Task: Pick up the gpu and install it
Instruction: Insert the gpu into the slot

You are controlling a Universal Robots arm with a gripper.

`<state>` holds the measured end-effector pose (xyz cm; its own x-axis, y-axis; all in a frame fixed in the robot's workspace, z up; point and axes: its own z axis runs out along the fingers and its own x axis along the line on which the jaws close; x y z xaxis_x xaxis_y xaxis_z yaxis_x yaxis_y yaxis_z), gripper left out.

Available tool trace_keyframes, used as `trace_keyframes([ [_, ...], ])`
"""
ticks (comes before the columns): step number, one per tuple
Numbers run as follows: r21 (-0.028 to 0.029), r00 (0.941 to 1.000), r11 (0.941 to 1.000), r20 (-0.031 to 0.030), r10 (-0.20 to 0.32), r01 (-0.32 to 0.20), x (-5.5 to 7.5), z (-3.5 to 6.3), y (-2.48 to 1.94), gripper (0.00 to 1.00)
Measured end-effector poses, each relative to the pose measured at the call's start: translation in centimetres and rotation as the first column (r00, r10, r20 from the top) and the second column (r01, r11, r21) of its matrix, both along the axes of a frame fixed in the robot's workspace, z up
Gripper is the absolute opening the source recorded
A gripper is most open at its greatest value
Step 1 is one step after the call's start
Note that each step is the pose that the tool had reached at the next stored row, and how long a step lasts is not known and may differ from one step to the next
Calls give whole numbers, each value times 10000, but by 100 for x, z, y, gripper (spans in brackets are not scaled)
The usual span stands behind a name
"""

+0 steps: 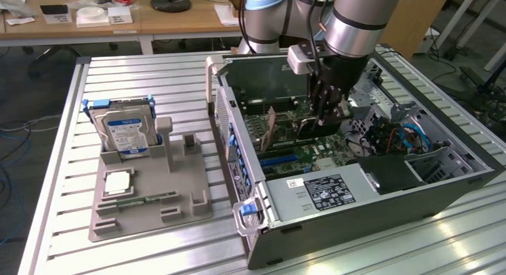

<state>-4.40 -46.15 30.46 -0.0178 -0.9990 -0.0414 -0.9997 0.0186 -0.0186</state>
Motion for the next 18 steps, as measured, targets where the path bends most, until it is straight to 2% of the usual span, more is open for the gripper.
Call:
trace_keyframes([
  [7, 4, 10000, 10000, 9, 15, -15, -21, -38, 0, 27],
  [12, 1, 10000, 10000, 66, 72, -72, -51, -74, 0, 27],
  [18, 1, 9999, 10000, 70, 82, -82, -74, -105, 0, 27],
])
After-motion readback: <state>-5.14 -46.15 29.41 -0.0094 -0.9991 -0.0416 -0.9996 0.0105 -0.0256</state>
